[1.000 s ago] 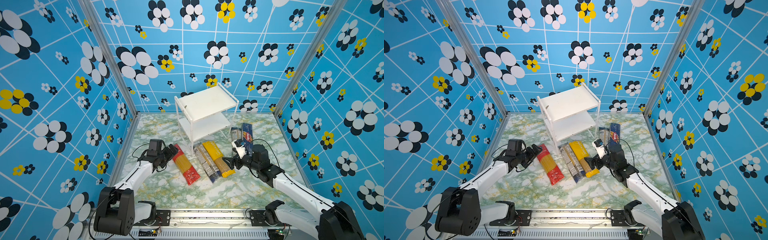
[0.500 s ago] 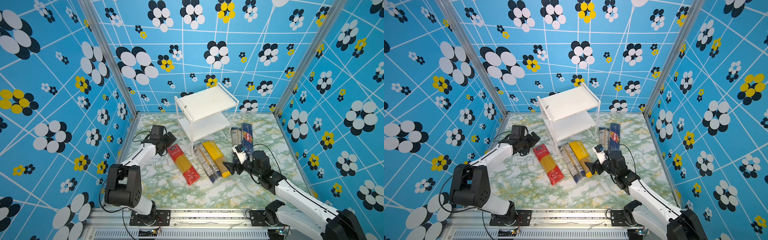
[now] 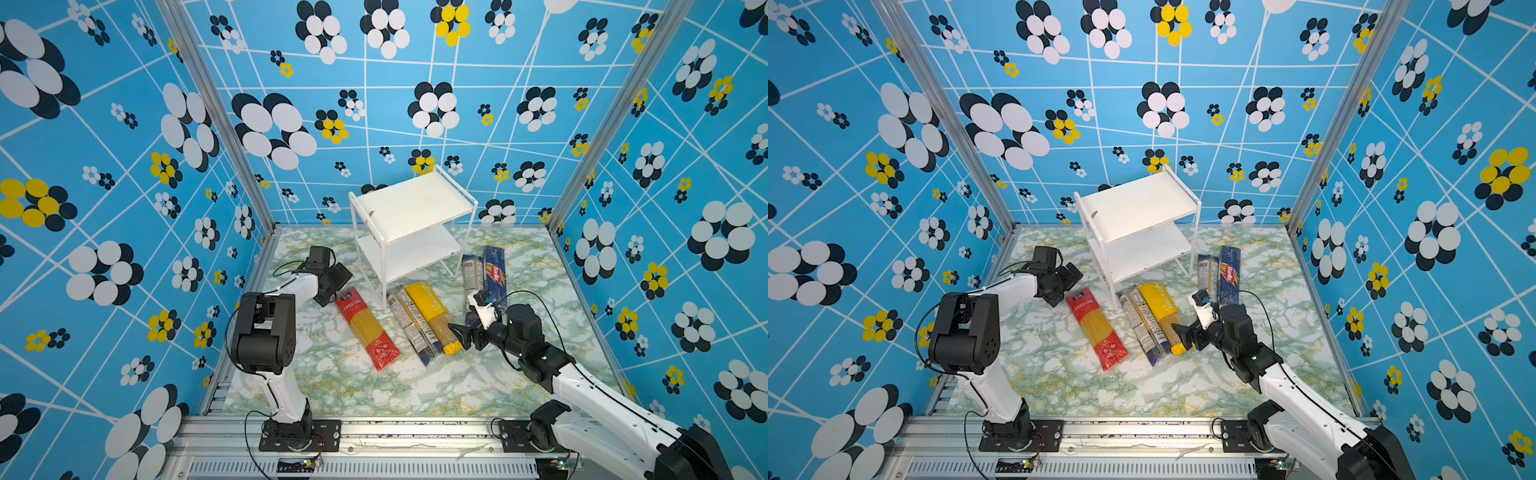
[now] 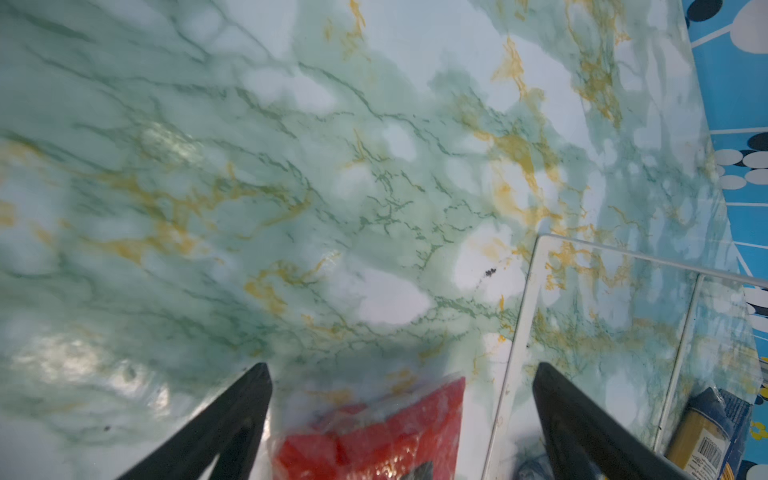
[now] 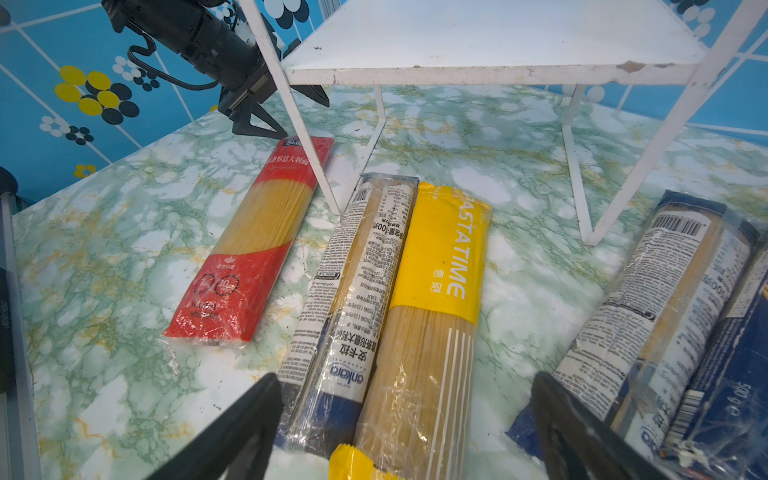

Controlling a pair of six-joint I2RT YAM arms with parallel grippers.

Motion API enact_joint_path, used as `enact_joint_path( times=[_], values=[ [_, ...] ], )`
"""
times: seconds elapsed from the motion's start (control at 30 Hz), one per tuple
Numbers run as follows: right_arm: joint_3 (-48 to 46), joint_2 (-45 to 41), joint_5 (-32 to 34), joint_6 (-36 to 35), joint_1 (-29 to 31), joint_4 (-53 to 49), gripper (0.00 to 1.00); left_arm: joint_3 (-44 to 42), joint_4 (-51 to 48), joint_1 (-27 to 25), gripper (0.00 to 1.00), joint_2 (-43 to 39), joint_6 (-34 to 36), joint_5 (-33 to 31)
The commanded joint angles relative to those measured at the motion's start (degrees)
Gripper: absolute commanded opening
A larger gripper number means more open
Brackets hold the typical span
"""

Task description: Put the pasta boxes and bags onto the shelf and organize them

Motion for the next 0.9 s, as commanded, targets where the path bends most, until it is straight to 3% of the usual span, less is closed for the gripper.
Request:
enact_joint_path(
  times=[0.0,0.3,0.87],
  values=[
    [-0.4,0.1,0.8,1.0,0.4,1.0,0.96,2.4,1.4,0.4,0.99,0.9,-0.5,-0.1],
    [-0.4,0.4,1.2,1.4,0.4,1.3,0.96,4.4,3.0,0.5,0.99,4.4,-1.3,2.5],
    [-0.8,-0.3,0.9,1.8,0.4,1.7,0.96,-4.3,11.2,-0.4,0.99,2.8,-3.6,7.8]
  ],
)
